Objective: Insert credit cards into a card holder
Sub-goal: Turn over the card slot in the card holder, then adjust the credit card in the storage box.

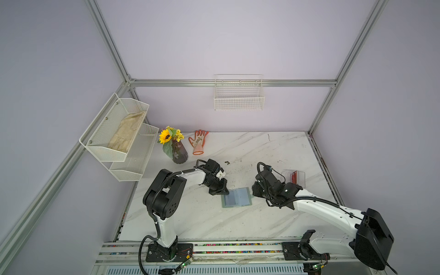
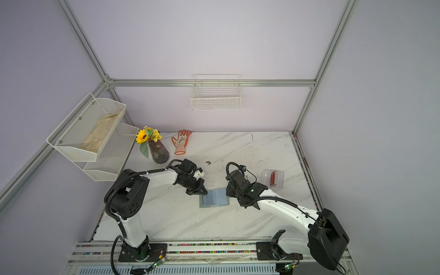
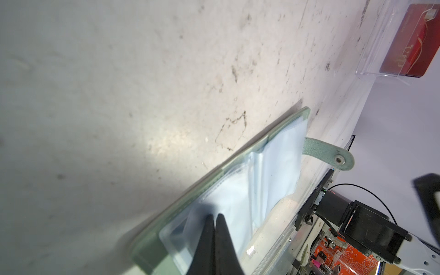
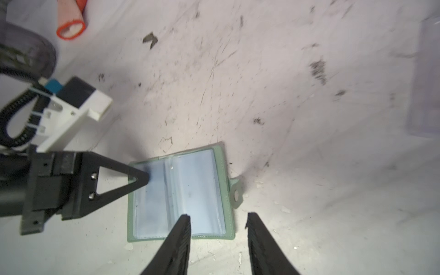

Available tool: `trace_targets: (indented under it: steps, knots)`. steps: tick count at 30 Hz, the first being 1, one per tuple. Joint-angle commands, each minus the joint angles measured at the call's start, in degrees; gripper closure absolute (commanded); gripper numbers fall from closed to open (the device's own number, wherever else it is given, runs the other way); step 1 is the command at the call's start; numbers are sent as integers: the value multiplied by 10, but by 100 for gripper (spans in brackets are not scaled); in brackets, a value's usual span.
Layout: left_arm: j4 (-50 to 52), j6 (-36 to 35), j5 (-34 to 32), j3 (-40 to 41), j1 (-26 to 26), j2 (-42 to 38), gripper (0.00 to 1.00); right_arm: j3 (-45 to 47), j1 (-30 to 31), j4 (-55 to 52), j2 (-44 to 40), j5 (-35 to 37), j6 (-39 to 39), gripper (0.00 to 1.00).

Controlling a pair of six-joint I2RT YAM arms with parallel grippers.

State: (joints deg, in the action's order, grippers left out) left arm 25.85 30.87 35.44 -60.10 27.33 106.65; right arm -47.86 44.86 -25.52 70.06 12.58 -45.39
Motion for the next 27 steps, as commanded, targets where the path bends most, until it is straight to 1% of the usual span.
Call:
trace_targets:
  steps: [1, 4, 6, 13, 17, 22, 27]
  knots:
    - [42, -4, -52, 31, 3, 13, 100, -52, -23, -151, -33, 124, -58, 58]
    - [43, -9, -49, 28, 3, 17, 100, -85, -56, -216, -36, 165, -65, 58]
    - [43, -14, -47, 25, 2, 23, 100, -96, -85, -240, -30, 179, -57, 57]
    - [42, -27, -36, 16, 3, 41, 100, -143, -223, -277, 37, 197, 46, 55]
    - [43, -29, -36, 13, 3, 42, 100, -170, -281, -277, 83, 204, 103, 55]
    - [42, -29, -36, 12, 3, 44, 100, -185, -315, -272, 141, 188, 146, 53]
    - [43, -30, -34, 11, 3, 46, 100, -202, -320, -262, 182, 170, 168, 52]
